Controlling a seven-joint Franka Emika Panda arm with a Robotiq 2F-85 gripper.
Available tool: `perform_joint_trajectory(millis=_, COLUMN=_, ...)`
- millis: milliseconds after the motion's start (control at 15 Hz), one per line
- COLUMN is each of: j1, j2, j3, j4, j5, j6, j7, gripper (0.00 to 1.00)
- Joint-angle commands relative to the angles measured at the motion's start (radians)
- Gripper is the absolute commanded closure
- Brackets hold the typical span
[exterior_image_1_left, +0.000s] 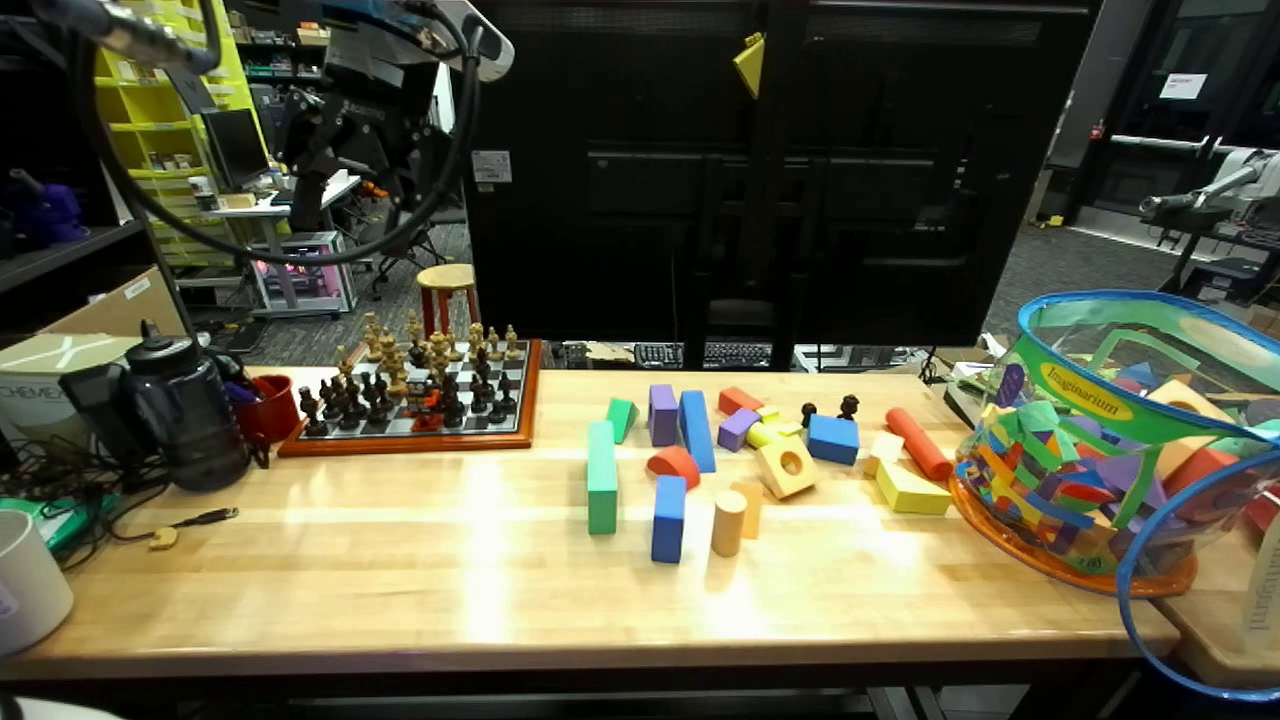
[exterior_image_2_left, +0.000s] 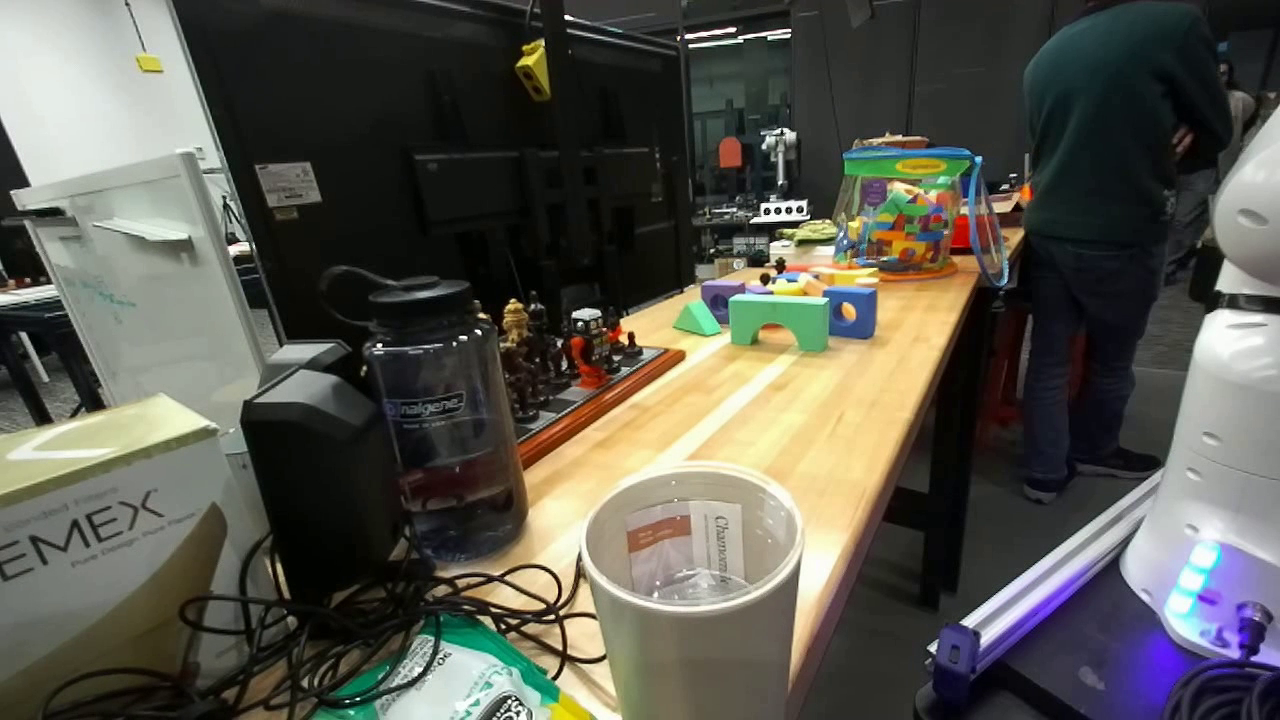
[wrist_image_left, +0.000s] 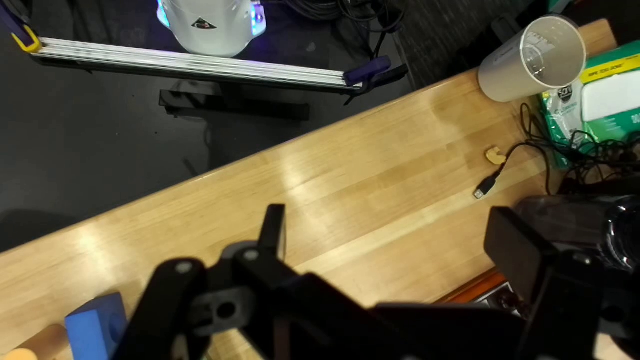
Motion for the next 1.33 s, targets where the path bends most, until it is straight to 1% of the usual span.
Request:
perform_joint_trajectory(millis=0, j1=-0.015, j2=0.002, j3=0.011, j4=0.005, j5=0.002, j6=-0.004, j7=-0.003, gripper=0.0)
perform_joint_trajectory(millis=867, j1=-0.016, j2=0.015, j3=0.012, j4=0.005, j5=0.0, j6=0.003, j7=-0.007, gripper=0.0)
perform_joint_trajectory(millis=1000, j1=-0.022, j2=0.019, j3=0.005, j4=0.007, j5=-0.001, j6=0.005, j7=-0.005, gripper=0.0)
perform_joint_trajectory(millis=1267, j1=-0.057, j2=0.038, j3=-0.026, j4=0.024, j5=-0.015, j6=0.006, j7=-0.019, gripper=0.0)
